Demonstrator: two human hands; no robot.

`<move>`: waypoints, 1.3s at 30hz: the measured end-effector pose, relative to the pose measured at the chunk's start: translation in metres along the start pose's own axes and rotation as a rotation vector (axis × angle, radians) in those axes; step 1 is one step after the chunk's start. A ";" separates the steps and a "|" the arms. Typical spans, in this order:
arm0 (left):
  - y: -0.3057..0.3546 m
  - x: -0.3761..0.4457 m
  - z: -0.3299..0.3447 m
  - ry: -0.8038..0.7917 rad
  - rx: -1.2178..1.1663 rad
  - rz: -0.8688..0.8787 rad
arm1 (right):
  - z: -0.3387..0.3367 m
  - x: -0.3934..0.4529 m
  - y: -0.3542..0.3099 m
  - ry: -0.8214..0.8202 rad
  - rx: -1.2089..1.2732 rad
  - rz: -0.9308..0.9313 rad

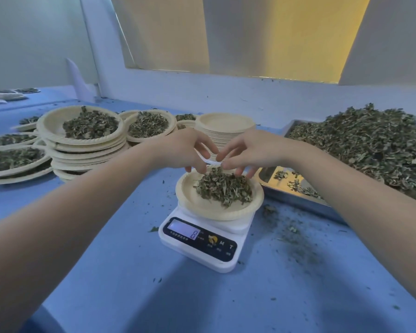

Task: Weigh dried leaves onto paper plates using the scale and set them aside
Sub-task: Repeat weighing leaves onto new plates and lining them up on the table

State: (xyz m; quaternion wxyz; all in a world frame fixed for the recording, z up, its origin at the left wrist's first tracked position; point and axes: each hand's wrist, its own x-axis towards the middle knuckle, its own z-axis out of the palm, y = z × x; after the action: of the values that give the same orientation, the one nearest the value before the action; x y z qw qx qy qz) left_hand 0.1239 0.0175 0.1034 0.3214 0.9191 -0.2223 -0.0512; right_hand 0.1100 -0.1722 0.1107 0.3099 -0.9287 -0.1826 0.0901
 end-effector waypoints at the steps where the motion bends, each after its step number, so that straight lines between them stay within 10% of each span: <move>1: 0.000 0.000 0.001 0.006 -0.009 0.004 | 0.001 0.001 0.000 0.003 -0.002 -0.012; 21: 0.048 0.050 0.048 0.038 -0.096 0.098 | -0.025 -0.013 0.035 0.163 -0.141 0.057; 30: 0.089 0.138 0.118 -0.268 0.309 0.056 | -0.064 0.001 0.152 0.058 -0.619 0.361; 39: 0.087 0.204 0.143 -0.390 0.364 -0.039 | -0.077 0.059 0.226 0.128 -0.562 0.403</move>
State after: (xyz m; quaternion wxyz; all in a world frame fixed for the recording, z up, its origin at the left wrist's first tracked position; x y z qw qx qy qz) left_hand 0.2403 -0.2144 0.0544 0.1010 0.9386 -0.2677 -0.1928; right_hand 0.2499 -0.3577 0.0311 0.0292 -0.9989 0.0064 0.0372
